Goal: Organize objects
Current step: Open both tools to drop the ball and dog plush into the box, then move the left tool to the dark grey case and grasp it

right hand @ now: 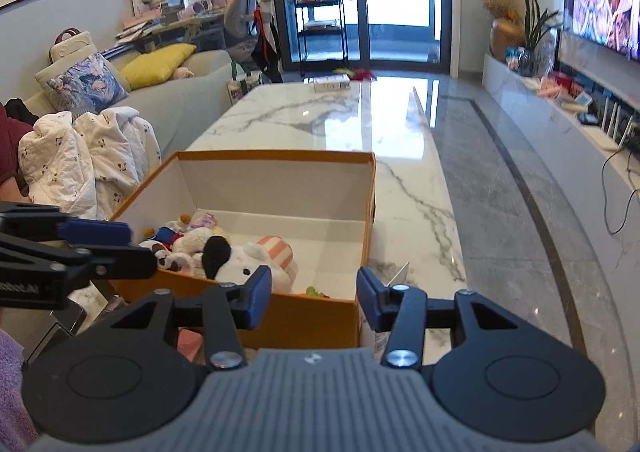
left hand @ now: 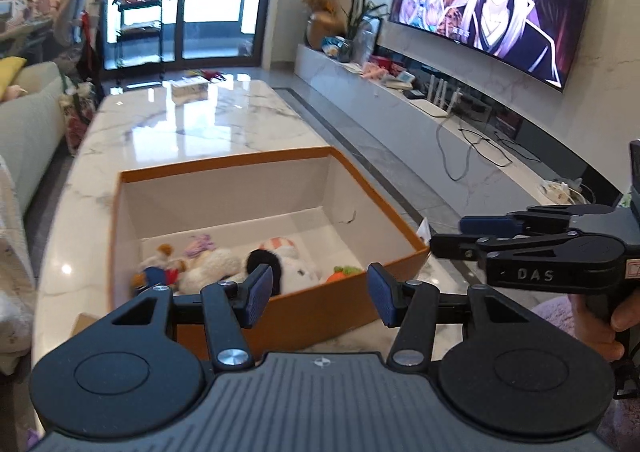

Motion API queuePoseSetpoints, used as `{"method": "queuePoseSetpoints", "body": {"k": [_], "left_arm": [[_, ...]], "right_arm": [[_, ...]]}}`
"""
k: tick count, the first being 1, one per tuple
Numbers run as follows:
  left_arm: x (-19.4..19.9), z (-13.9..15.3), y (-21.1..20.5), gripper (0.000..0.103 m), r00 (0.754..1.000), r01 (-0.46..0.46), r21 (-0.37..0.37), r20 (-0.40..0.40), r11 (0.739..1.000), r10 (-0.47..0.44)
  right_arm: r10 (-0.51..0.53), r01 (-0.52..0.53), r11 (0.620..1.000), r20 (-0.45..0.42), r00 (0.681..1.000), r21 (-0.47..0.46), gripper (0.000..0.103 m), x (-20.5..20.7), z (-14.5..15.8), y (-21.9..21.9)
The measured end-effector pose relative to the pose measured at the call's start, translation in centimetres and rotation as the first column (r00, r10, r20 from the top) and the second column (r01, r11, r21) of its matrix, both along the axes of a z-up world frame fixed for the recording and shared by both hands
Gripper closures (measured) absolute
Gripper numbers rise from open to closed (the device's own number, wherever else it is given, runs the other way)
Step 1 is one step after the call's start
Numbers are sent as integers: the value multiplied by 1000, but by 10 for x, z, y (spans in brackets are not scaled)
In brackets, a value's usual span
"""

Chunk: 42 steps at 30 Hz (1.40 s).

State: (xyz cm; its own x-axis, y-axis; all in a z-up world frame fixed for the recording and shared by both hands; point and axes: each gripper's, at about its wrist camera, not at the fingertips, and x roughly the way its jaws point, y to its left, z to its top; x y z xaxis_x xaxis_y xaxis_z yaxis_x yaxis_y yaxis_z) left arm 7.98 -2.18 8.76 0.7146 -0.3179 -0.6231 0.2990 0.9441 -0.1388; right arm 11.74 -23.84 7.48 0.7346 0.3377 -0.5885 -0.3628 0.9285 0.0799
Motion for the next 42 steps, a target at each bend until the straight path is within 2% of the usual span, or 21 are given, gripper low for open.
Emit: {"method": "queuePoseSetpoints", "body": {"k": [6,10,13,19,24,28,31,35,42], "left_arm": [[-34,-5,7,42,996,-70,23,54,997,69],[-49,-15,20,42,994,-103,-5,34,995,104],[-61,-27,29,42,992,-129,12,10,992,128],[-85,-57,47,41,978,-201,70,-34,977,204],[-85,-60,63,41,962,-267,84,-33,960,270],[-82,-61,74,41,963,-262,84,-39,961,266],[-79,-60,76,39,966,-254,139,-17,957,259],[-68,-61,82,36,969,-228,180,-59,957,242],[-66,-72,99,36,940,-279,237,-130,931,315]], "right_arm": [[-66,62,997,116,991,42,46,-40,1,6],[-80,75,997,163,983,34,45,-64,-10,19],[-77,70,996,137,988,57,41,-72,-21,26],[-41,38,997,43,998,64,41,-74,-48,48],[21,-20,999,-34,999,48,41,-82,-73,71],[62,-60,998,-74,995,37,41,-84,-85,83],[81,-78,996,-95,992,38,41,-79,-87,88],[93,-89,995,-121,988,37,41,-73,-91,96],[122,-118,992,-150,981,36,41,-63,-101,107]]}}
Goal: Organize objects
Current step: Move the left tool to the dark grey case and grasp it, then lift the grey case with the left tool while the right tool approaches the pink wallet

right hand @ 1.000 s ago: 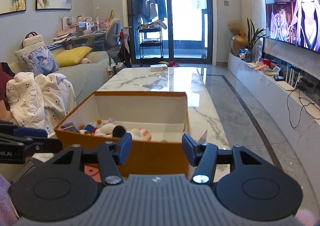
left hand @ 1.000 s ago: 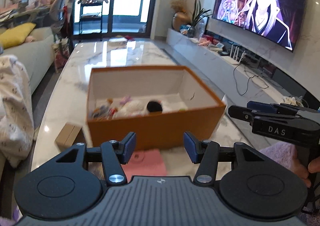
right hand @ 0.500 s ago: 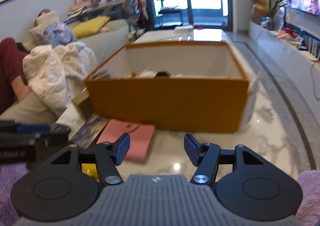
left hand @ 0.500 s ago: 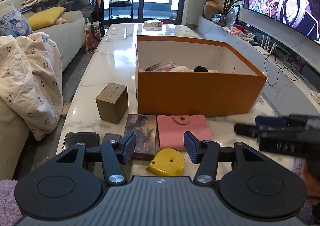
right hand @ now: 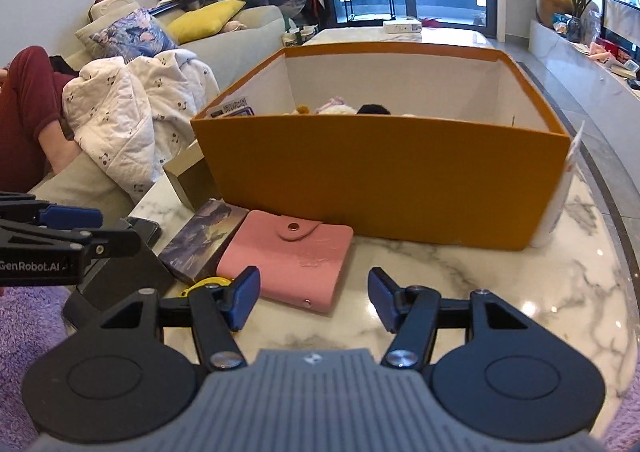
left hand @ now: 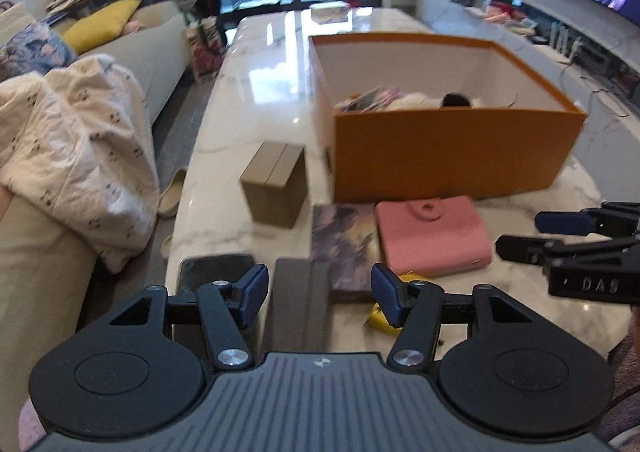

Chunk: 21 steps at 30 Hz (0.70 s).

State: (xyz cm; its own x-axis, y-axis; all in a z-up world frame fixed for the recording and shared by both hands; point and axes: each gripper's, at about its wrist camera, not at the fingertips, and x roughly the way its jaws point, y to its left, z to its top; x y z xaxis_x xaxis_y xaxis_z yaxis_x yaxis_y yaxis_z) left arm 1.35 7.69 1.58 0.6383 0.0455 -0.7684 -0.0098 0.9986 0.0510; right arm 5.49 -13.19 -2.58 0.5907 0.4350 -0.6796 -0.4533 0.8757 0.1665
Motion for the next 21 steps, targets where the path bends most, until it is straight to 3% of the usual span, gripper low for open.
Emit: {"method": "queuePoseSetpoints", "body": {"k": [6,10,14,21], "left_arm": [[0,-12,8,38,996,-28,-13,-80,1000,26],[-1,-16,12,64,995,-34,-29,-93,999,31],[0,-15,15,65,995,-44,-52,-88,998,39],[-3,1,14,65,999,-33,-122,-20,992,31]], "right_arm": [[35,-36,999,-52,998,-11,41,19,-10,12],[163,-162,979,-1,987,-121,41,16,-13,31],[315,-290,918,50,948,-271,42,12,-17,50],[477,-423,796,18,879,-432,42,18,-34,67]]}}
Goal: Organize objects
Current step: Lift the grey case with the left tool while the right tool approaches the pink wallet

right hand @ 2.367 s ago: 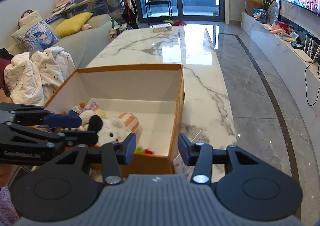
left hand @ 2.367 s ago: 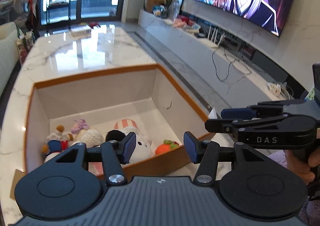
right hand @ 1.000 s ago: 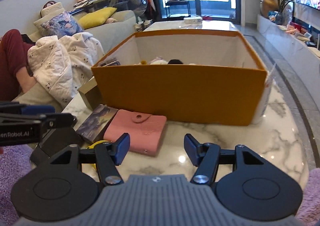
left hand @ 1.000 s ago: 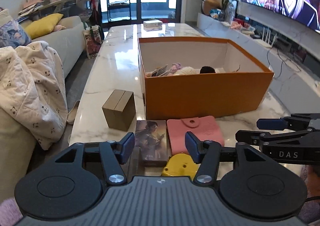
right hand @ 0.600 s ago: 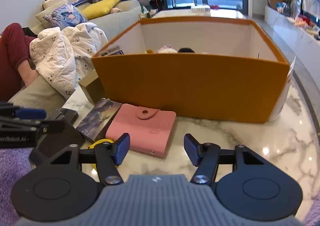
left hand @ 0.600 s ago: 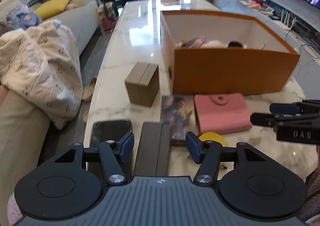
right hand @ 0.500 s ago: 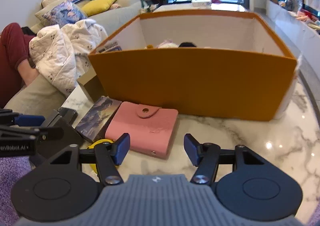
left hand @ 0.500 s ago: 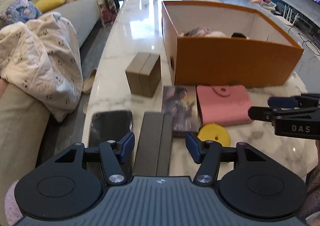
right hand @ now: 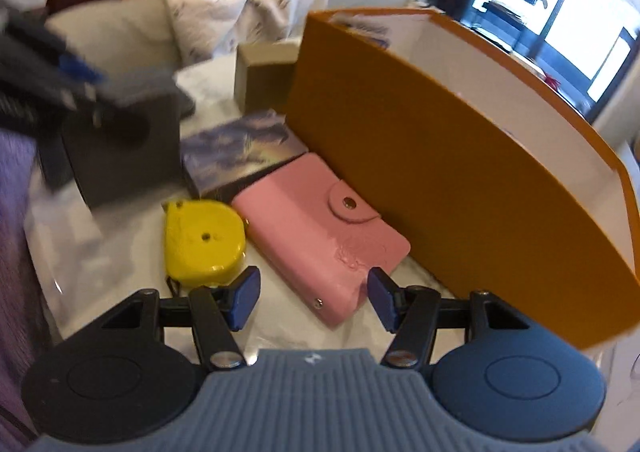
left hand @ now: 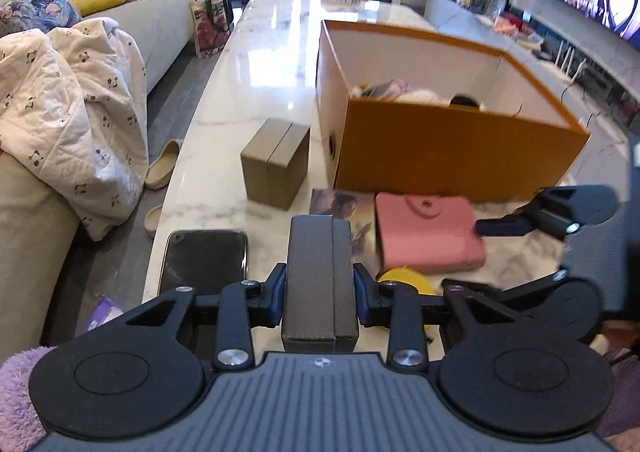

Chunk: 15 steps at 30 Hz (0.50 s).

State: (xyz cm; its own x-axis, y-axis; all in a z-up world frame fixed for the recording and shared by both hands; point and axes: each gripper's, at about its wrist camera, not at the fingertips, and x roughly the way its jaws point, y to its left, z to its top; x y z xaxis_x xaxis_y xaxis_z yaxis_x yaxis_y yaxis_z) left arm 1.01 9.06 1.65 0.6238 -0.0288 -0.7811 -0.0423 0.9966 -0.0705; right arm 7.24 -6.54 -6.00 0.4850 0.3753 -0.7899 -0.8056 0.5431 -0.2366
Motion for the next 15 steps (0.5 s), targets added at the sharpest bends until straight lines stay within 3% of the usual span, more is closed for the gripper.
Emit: {"method": "queuePoseSetpoints", "body": {"k": [5,8,12,15], "left_arm": [[2,5,0,65,999,-2,-25,35,1000,2],[4,7,1,65,998,0,-56,57,998,4],[7,6,2,65,998,-7,-76,66,997,12],[7,5,4,65,998,-12,-86,64,996,18]], "right_arm": [[119,-115,990,45,992,-87,40,5,-4,8],[164,-161,981,18,986,-108,38,13,-3,13],[131,-135,989,-76,988,-53,30,33,-2,11],[123,-126,991,-69,990,-44,31,29,-2,11]]}}
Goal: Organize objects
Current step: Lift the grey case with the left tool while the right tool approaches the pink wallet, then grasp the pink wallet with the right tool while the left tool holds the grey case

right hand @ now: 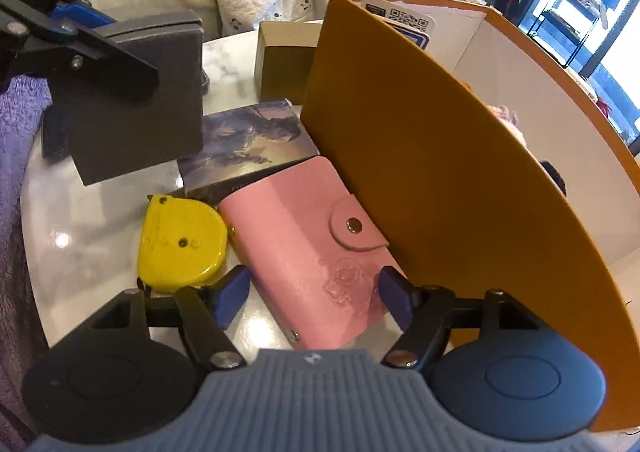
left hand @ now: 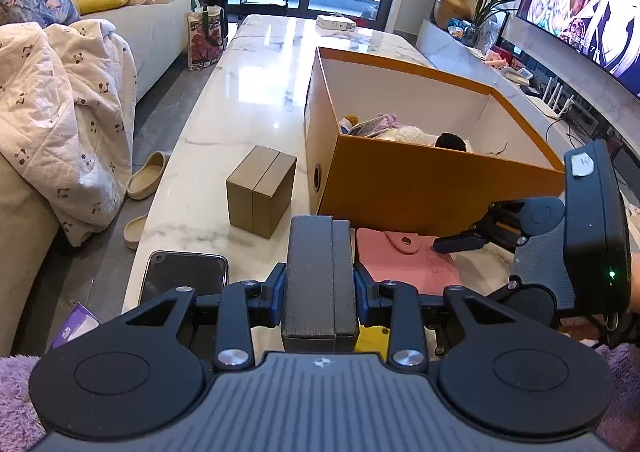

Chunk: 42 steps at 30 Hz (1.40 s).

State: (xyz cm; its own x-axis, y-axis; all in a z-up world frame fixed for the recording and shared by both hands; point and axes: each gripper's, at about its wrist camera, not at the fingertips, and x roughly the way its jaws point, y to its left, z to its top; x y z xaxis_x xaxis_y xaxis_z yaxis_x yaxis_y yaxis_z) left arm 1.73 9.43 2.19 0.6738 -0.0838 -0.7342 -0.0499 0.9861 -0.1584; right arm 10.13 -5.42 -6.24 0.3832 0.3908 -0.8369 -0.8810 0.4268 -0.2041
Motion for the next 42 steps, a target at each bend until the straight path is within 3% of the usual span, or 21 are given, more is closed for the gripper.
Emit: {"method": "queuePoseSetpoints", "body": {"k": [4,9,10,11,14,16,19,20,22,27,32,34,38,42], "left_arm": [[-2,0,-1,65,1000,5,-11,5,1000,-5],[-6,2,-5,65,1000,19,-36,13,999,-19],[-7,2,-7,65,1000,22,-31,12,999,-21],[-7,1,-9,65,1000,24,-29,11,999,-24],[-8,1,-15,65,999,40,-39,12,998,-39],[-9,1,-20,65,999,45,-28,17,999,-45],[-9,0,-25,65,999,32,10,18,999,-32],[-8,-1,-26,65,999,29,18,17,999,-29],[-9,-1,-27,65,999,29,18,21,999,-30],[-11,-2,-24,65,1000,21,8,19,1000,-21],[-9,-2,-21,65,1000,14,-1,24,1000,-14],[-8,-2,-20,65,1000,12,-5,26,1000,-12],[-7,-4,-18,65,1000,7,-11,23,1000,-7],[-5,-5,-17,65,1000,5,-15,15,1000,-5]], "right_arm": [[-45,45,999,-7,999,10,33,-3,1,0],[-115,117,992,-49,992,41,49,-9,11,-9],[-124,127,990,-62,990,60,64,-10,14,-13],[-136,145,985,-95,986,94,102,-11,18,-19],[-241,259,959,-154,958,115,103,-8,20,-35],[-246,259,959,-114,963,118,103,-14,19,-41],[-168,172,980,-44,985,98,92,-29,19,-41],[-137,138,987,-24,990,86,75,-31,18,-39],[-80,79,995,16,997,61,56,-34,18,-36],[64,-61,997,56,996,-49,53,-27,11,-22],[160,-154,982,46,986,-111,32,-12,7,-11],[196,-192,975,31,980,-115,29,-6,7,-10],[158,-162,984,-60,986,-72,21,15,7,-11],[129,-132,991,-88,988,-27,28,20,8,-18]]}}
